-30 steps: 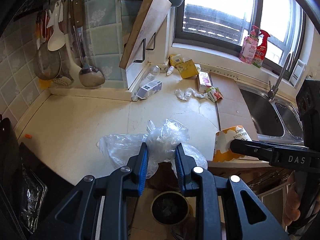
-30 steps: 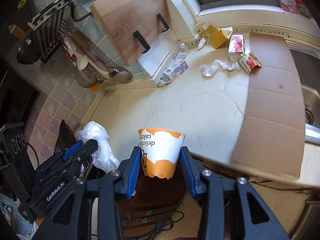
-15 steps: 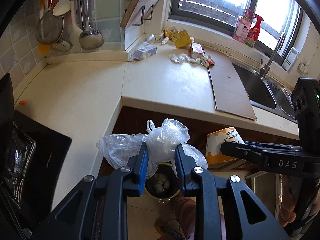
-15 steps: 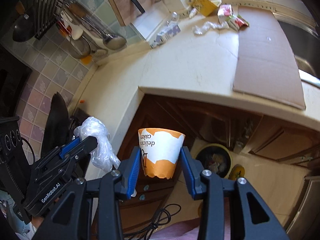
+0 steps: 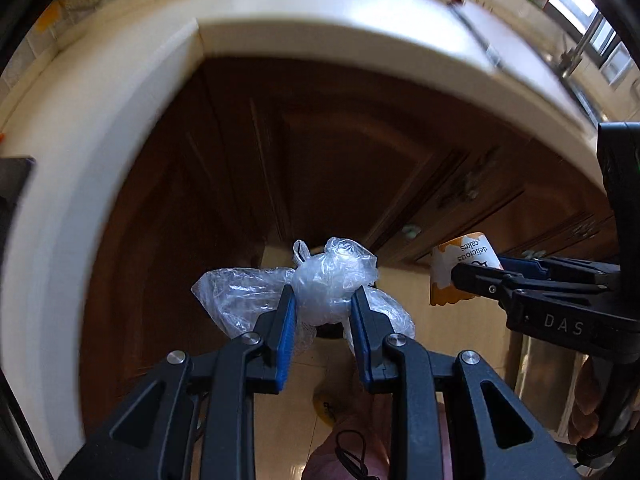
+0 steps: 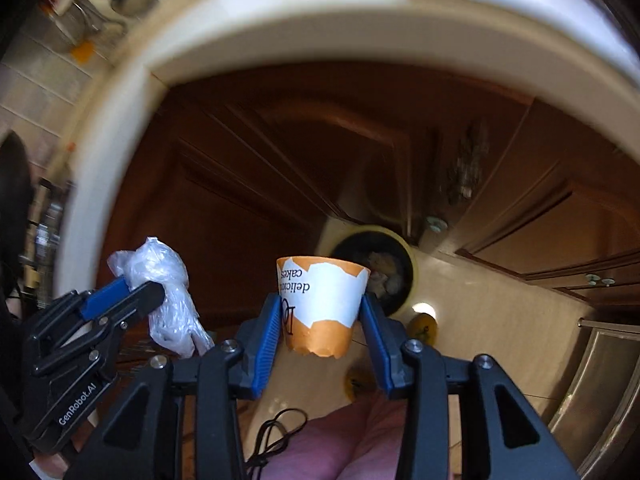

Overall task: Collect trash
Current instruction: 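Carry the wrap and paper cup over the bin and open both tools, then raise both tools back toward the trash on the counter, then grasp the clear bubble wrap with the left tool while the right tool grasps the green-pink juice pouch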

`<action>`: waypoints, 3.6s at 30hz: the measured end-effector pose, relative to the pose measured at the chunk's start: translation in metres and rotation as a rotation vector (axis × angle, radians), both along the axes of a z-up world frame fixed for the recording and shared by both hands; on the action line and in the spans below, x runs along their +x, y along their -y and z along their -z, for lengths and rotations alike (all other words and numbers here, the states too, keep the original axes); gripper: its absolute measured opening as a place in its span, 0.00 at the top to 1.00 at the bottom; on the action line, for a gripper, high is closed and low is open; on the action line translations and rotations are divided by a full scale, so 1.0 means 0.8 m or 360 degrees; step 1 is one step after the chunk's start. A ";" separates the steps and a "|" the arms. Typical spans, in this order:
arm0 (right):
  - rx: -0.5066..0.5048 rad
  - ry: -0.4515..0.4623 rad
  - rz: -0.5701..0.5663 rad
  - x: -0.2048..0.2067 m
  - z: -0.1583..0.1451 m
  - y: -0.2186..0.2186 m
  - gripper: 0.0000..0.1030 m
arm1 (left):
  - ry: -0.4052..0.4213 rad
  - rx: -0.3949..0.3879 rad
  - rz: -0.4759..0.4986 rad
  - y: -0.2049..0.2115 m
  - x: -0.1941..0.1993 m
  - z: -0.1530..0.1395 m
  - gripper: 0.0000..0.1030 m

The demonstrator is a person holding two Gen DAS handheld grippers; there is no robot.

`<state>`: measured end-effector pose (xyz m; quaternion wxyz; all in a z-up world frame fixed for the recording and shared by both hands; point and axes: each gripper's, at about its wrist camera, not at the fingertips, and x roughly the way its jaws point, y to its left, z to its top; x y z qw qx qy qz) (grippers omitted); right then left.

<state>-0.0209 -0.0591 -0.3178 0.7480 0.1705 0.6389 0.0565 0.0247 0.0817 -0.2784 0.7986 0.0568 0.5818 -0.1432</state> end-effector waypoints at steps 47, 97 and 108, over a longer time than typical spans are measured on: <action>0.0071 0.0003 -0.0039 0.016 0.004 0.005 0.30 | 0.0006 -0.0016 -0.0050 -0.014 0.011 0.005 0.33; -0.0194 0.0524 0.0019 0.366 -0.213 0.275 0.37 | 0.0320 -0.0027 -0.0034 0.246 0.413 -0.189 0.09; -0.0282 0.0432 -0.0147 0.417 -0.131 0.258 0.60 | -0.0001 -0.0036 -0.0180 0.273 0.511 -0.091 0.09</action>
